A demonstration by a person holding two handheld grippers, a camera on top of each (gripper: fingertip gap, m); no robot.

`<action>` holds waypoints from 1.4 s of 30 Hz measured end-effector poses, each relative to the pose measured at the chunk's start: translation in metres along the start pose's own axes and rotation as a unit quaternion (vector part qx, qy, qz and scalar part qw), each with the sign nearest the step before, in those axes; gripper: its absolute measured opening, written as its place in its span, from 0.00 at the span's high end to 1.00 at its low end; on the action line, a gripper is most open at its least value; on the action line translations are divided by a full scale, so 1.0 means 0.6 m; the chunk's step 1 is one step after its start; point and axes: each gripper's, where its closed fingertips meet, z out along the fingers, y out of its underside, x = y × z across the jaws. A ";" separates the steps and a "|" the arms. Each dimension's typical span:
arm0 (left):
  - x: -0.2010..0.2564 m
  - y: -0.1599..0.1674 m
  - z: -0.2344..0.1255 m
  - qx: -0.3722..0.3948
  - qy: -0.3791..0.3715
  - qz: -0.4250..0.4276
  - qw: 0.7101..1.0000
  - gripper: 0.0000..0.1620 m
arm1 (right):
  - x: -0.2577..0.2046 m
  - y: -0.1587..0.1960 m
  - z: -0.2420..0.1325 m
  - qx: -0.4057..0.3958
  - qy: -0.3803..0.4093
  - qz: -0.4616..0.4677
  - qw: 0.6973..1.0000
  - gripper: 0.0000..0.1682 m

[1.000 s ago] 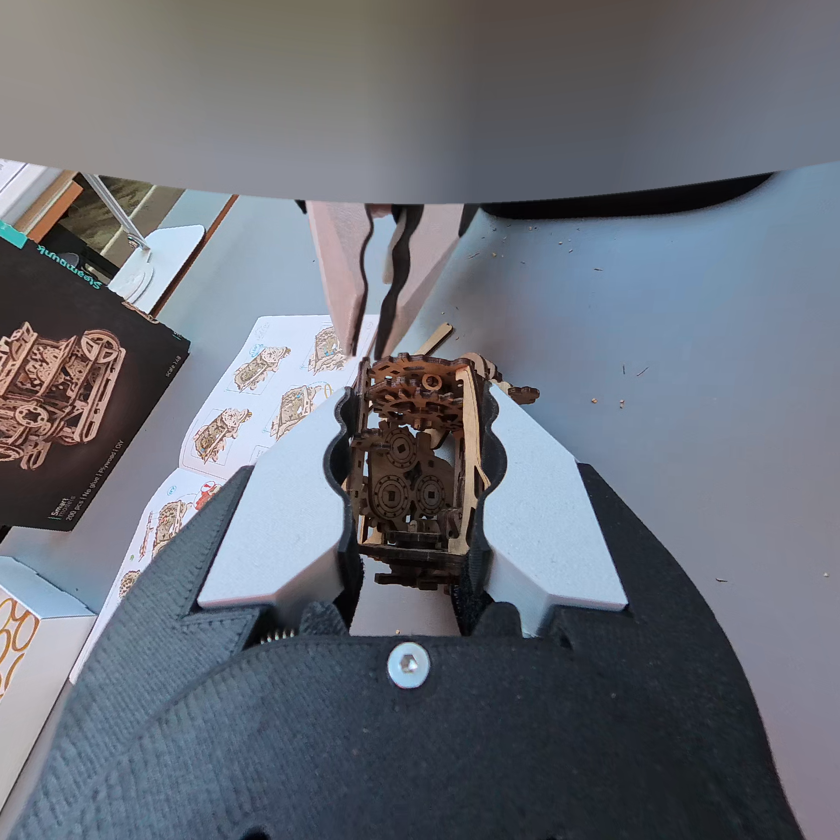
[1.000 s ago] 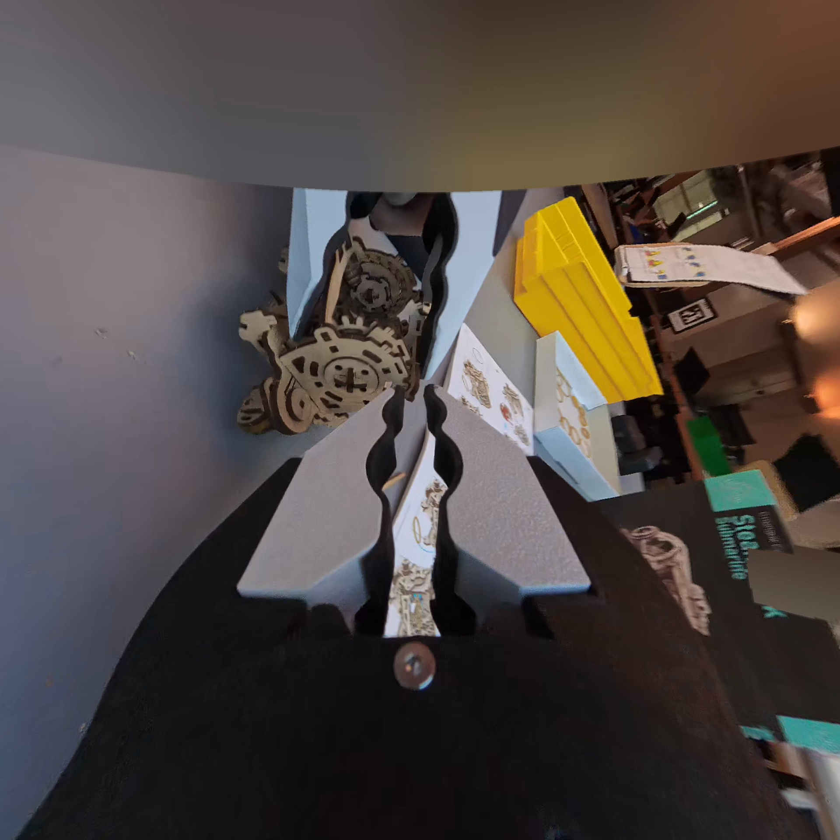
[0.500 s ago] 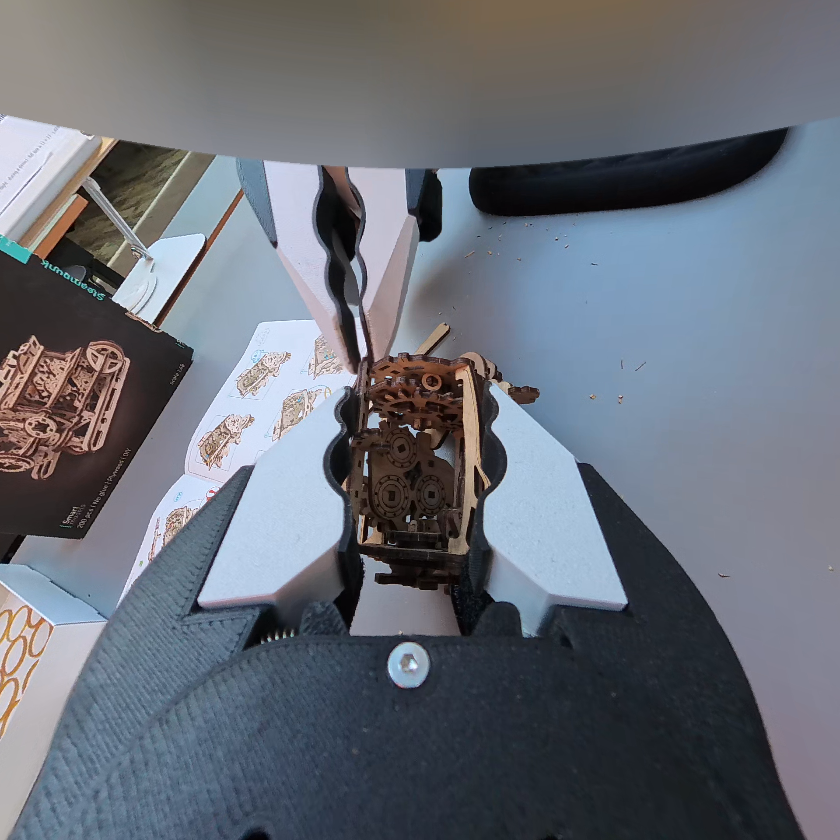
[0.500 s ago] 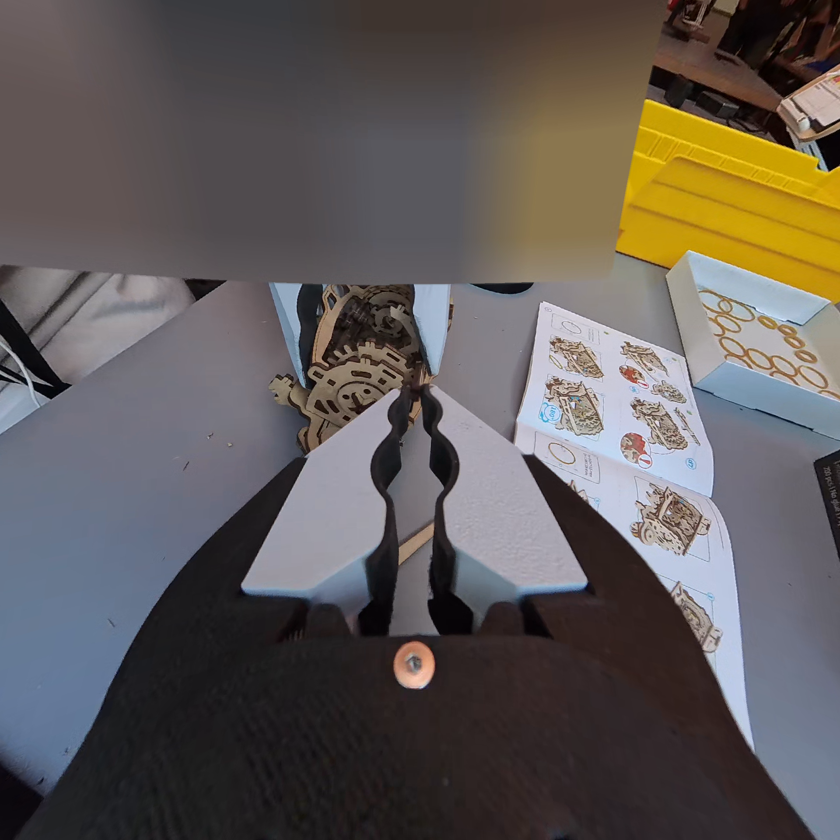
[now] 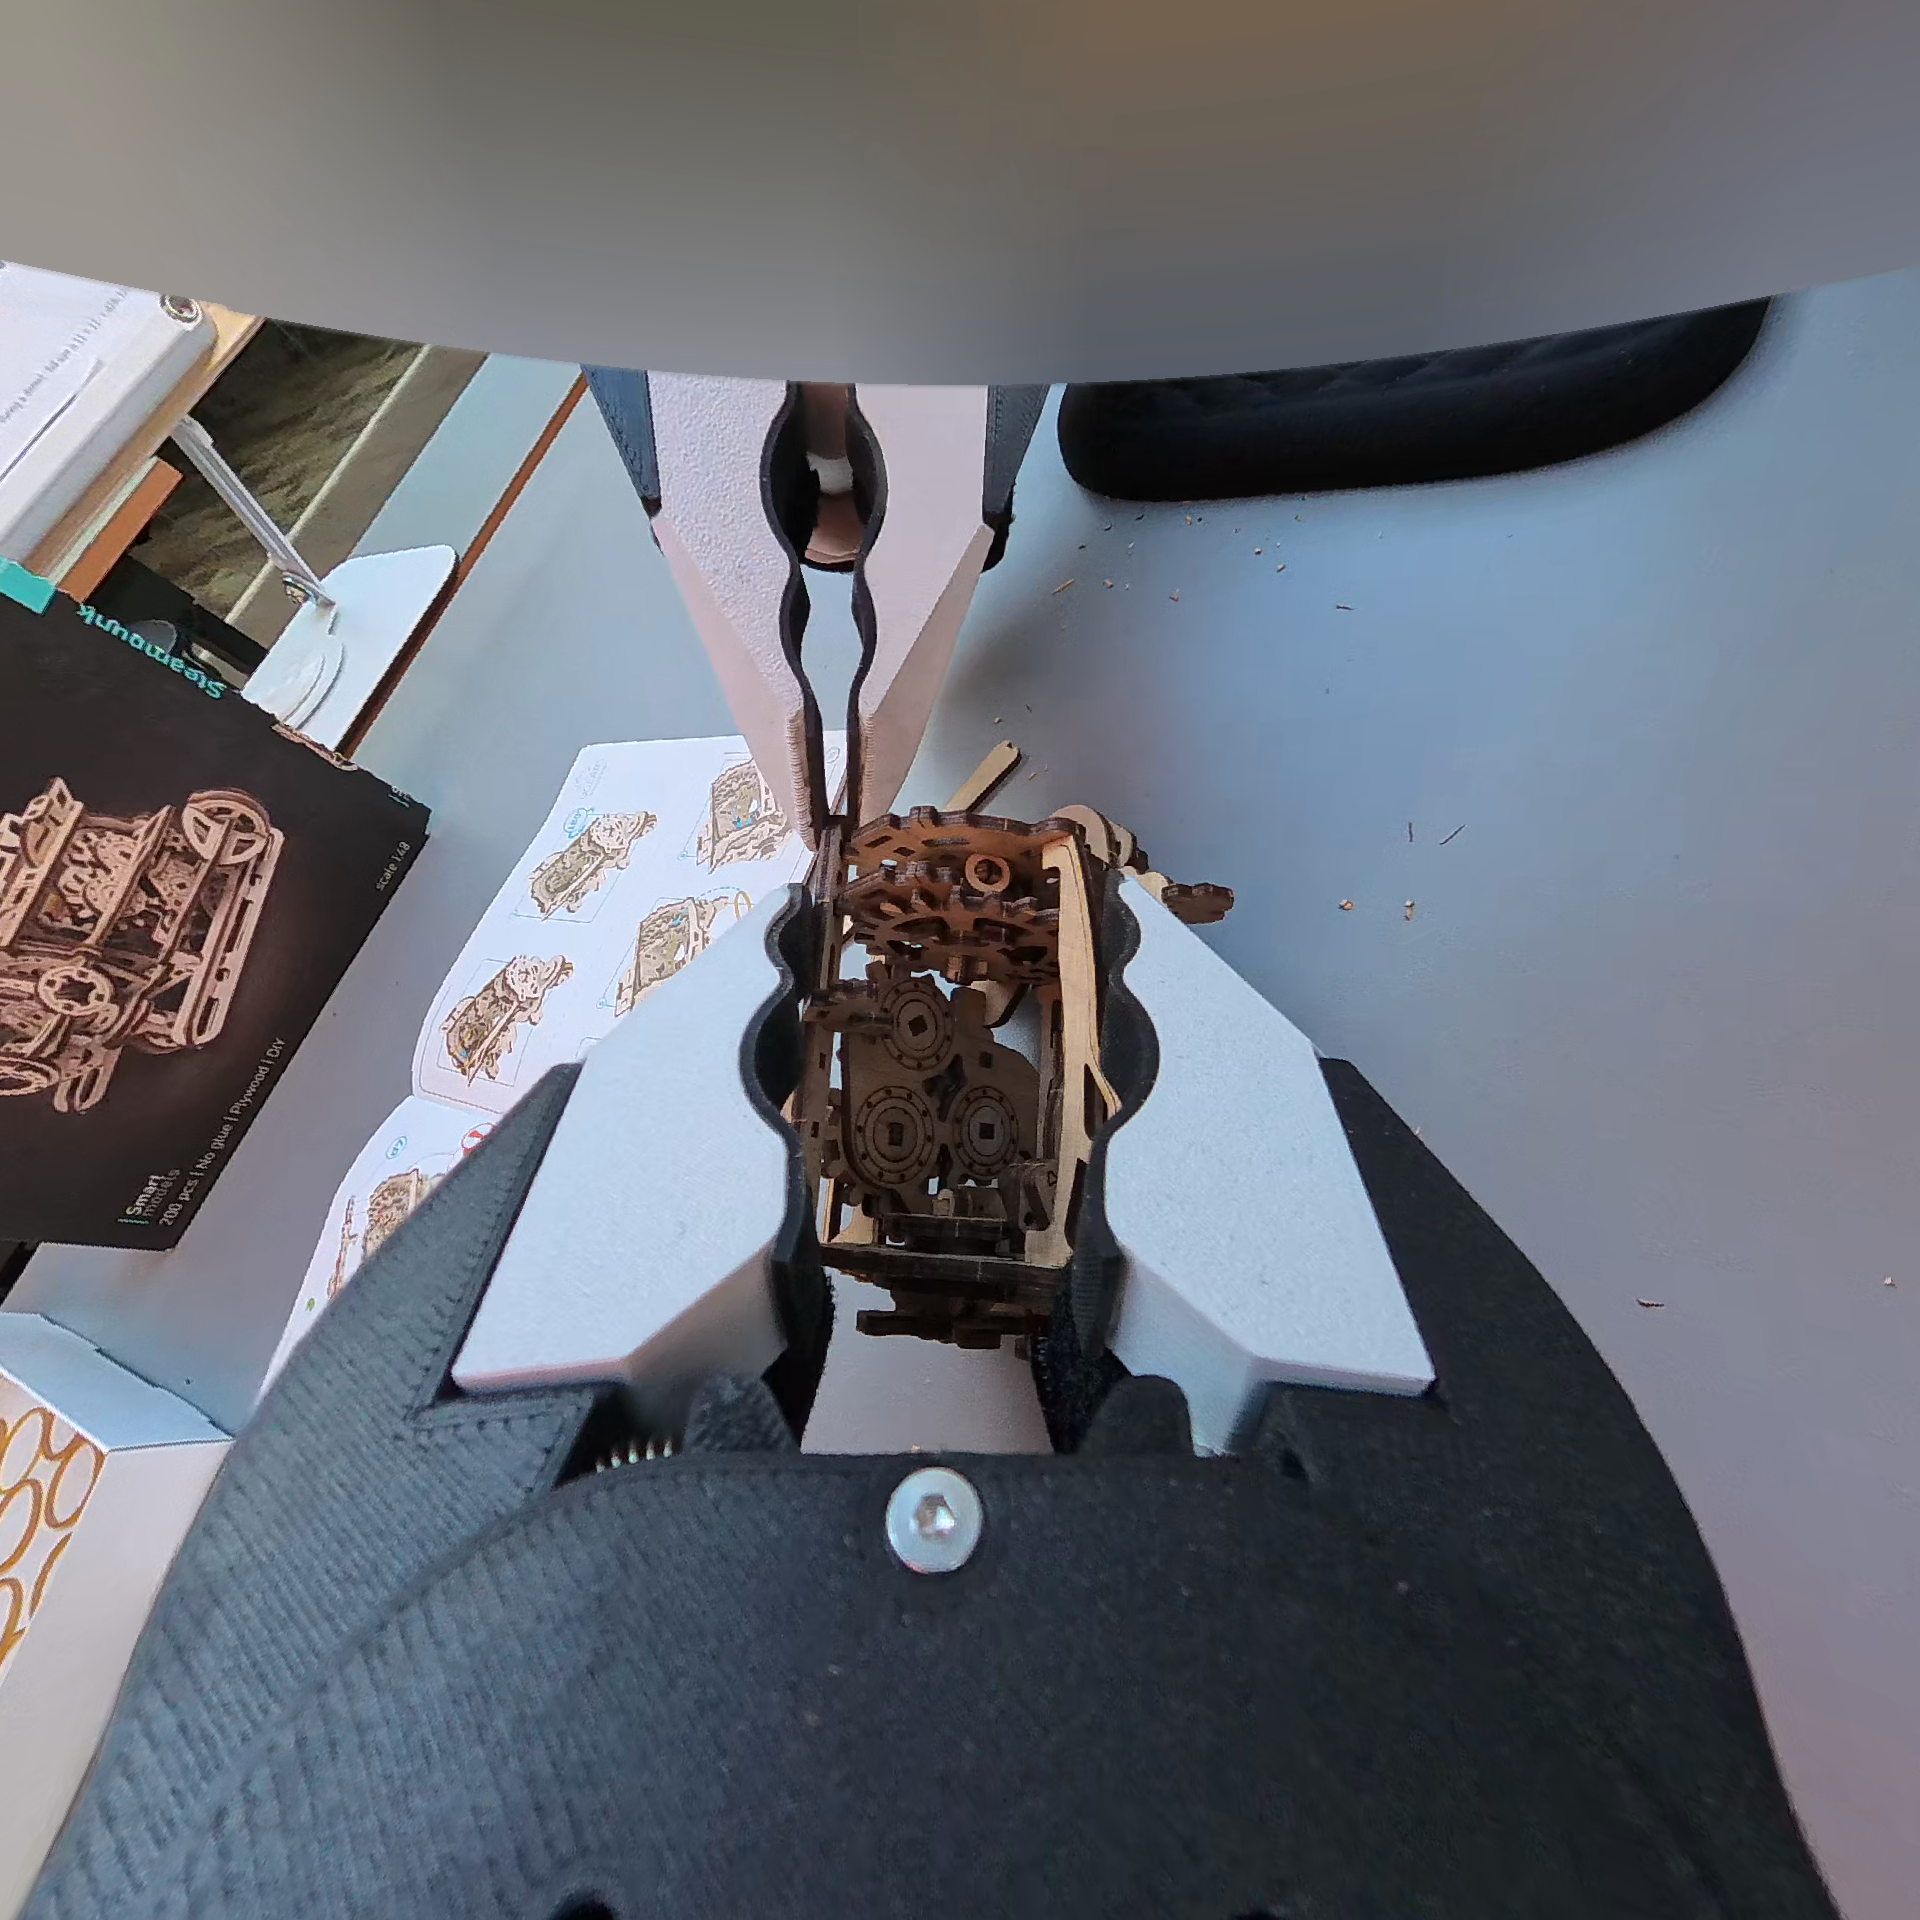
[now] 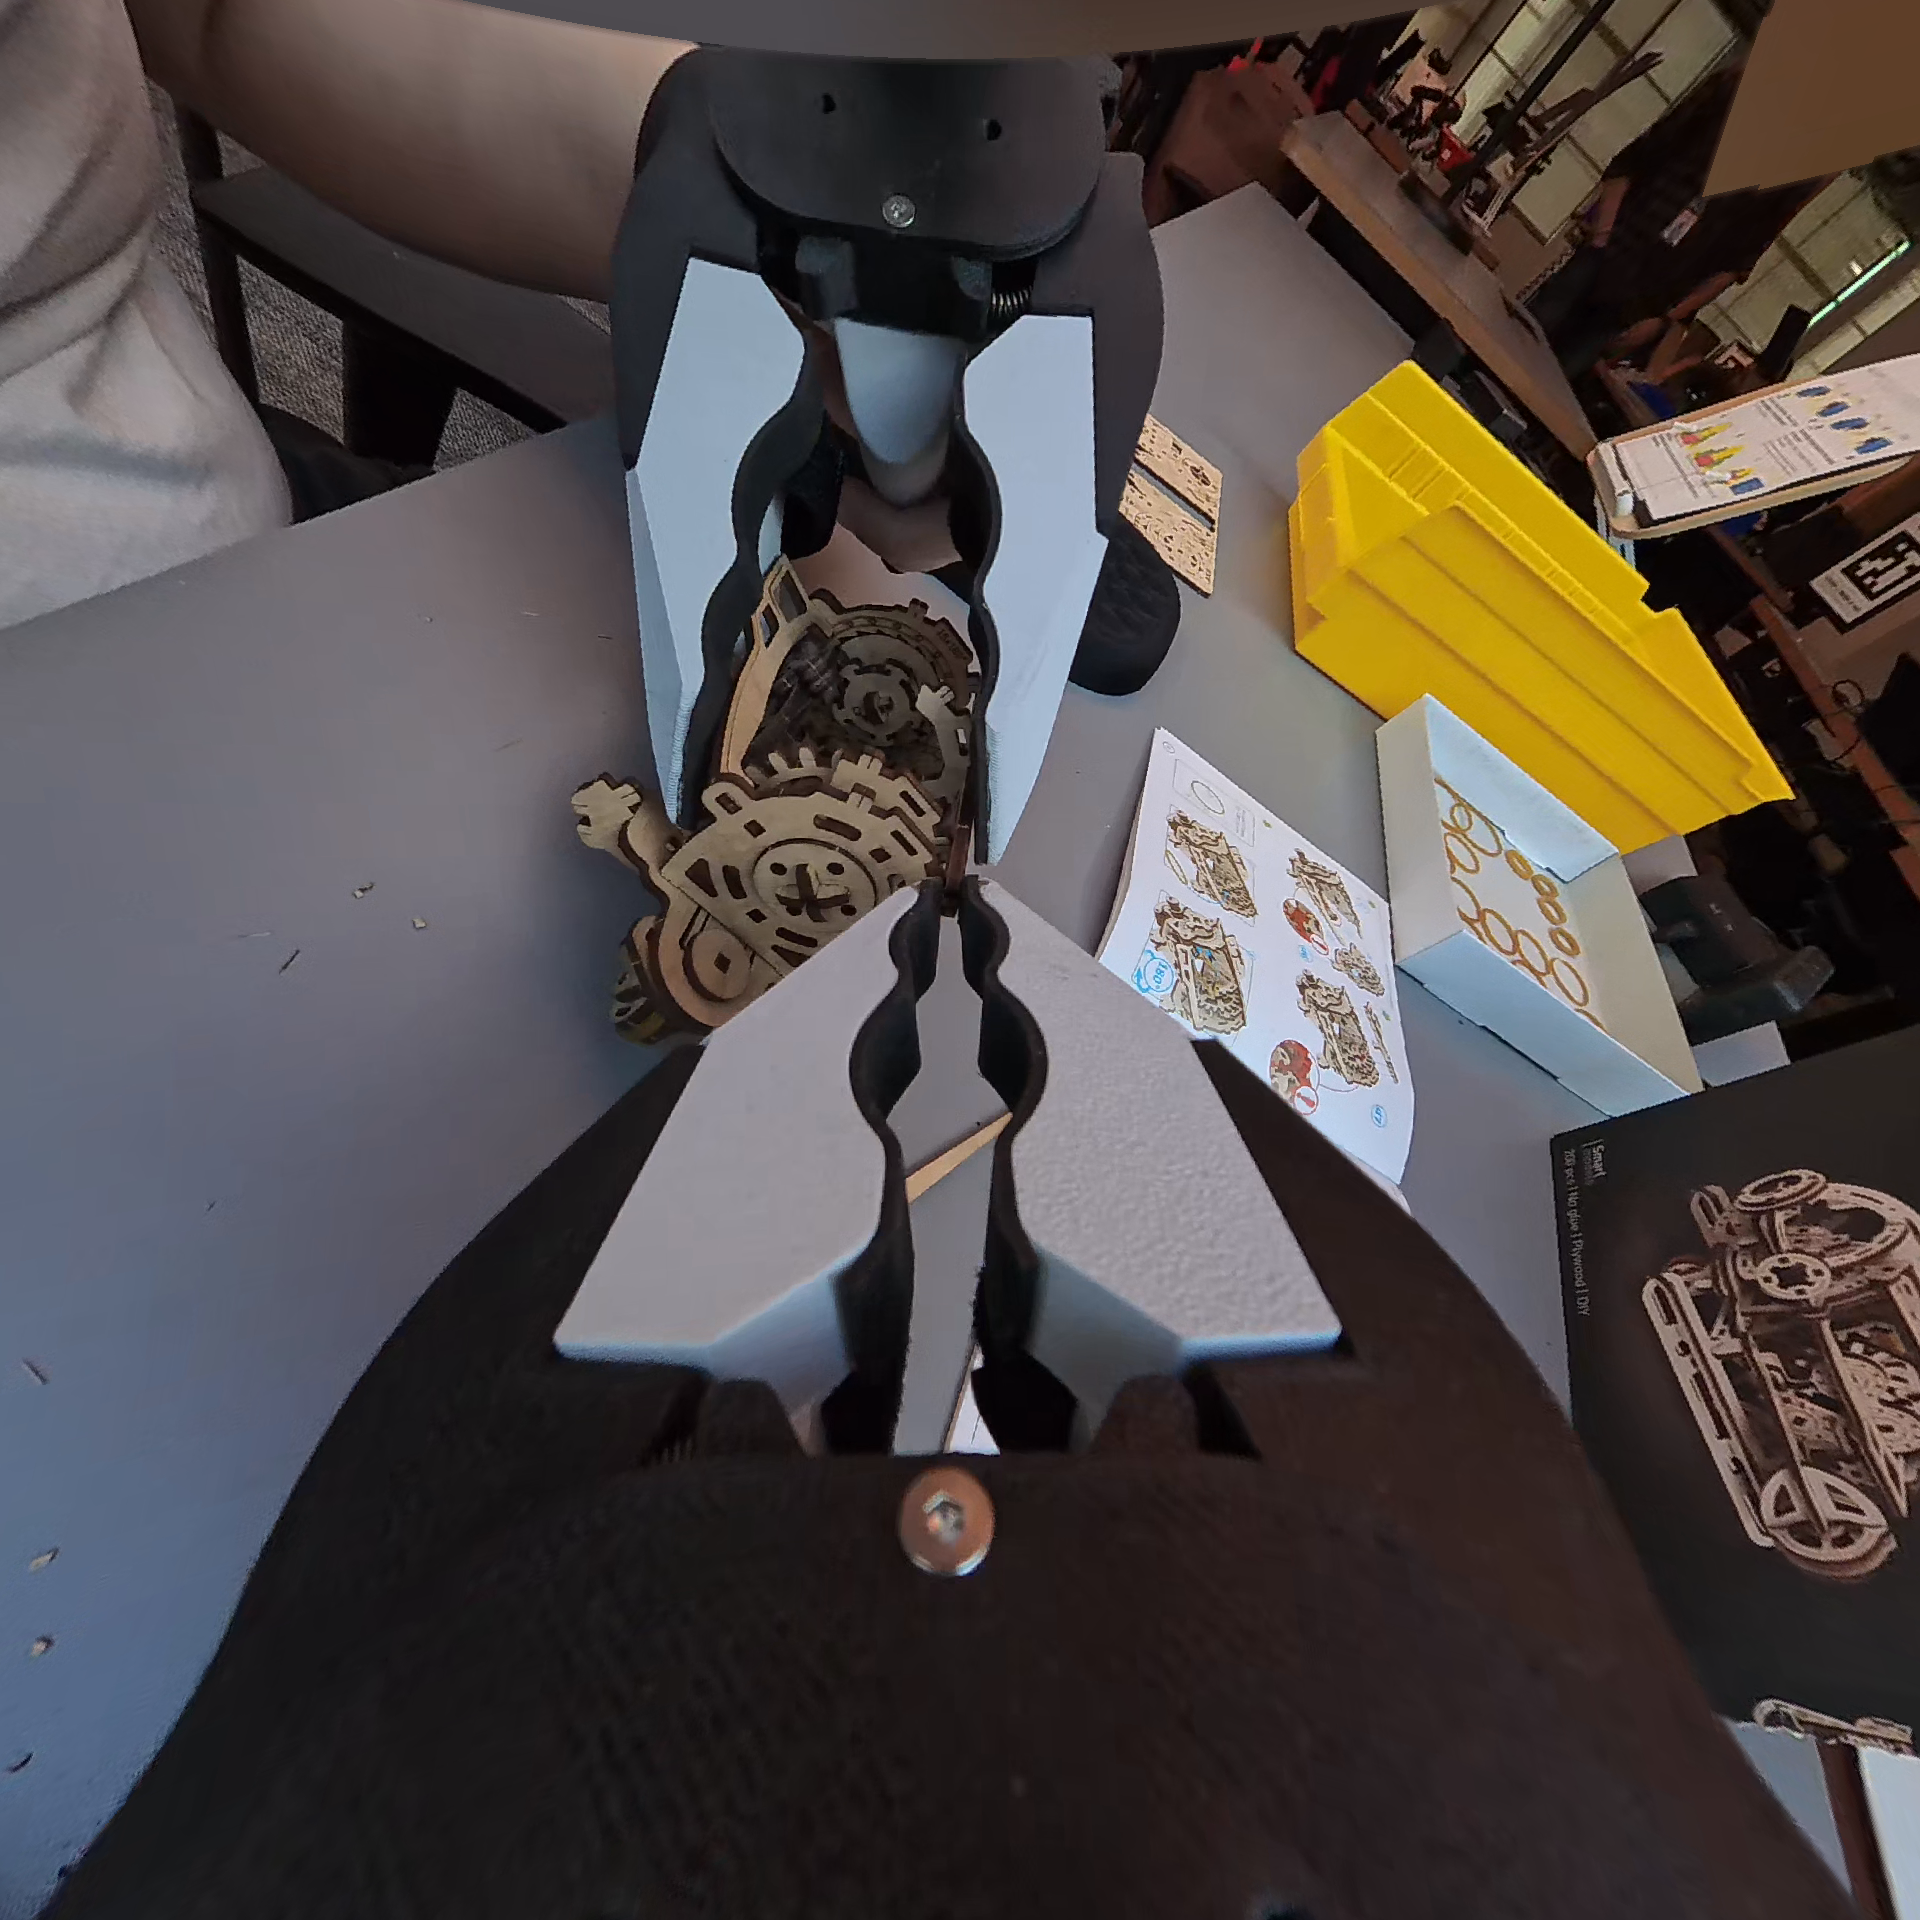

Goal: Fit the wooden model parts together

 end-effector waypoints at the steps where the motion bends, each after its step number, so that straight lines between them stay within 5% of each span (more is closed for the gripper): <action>1: 0.001 0.000 0.000 0.000 0.000 0.003 1.000 0.67 | -0.001 0.000 0.000 -0.002 0.000 -0.007 1.000 0.98; 9: 0.002 -0.001 0.001 -0.003 -0.002 0.014 1.000 0.67 | -0.003 0.002 -0.002 -0.026 -0.015 -0.002 1.000 0.98; 16: -0.001 0.000 0.002 -0.007 -0.018 0.011 1.000 0.67 | 0.024 -0.009 -0.020 -0.016 -0.038 0.209 0.977 0.85; 24: -0.010 0.002 0.008 -0.037 -0.068 0.007 0.997 0.67 | 0.040 -0.024 -0.026 -0.102 0.104 0.360 0.922 0.76; 28: -0.012 0.003 0.008 -0.045 -0.085 0.009 0.995 0.67 | 0.031 -0.012 -0.032 -0.149 0.201 0.358 0.899 0.81; 42: -0.012 0.005 0.008 -0.061 -0.112 0.027 0.991 0.67 | 0.005 -0.006 -0.012 -0.198 0.258 0.380 0.866 0.91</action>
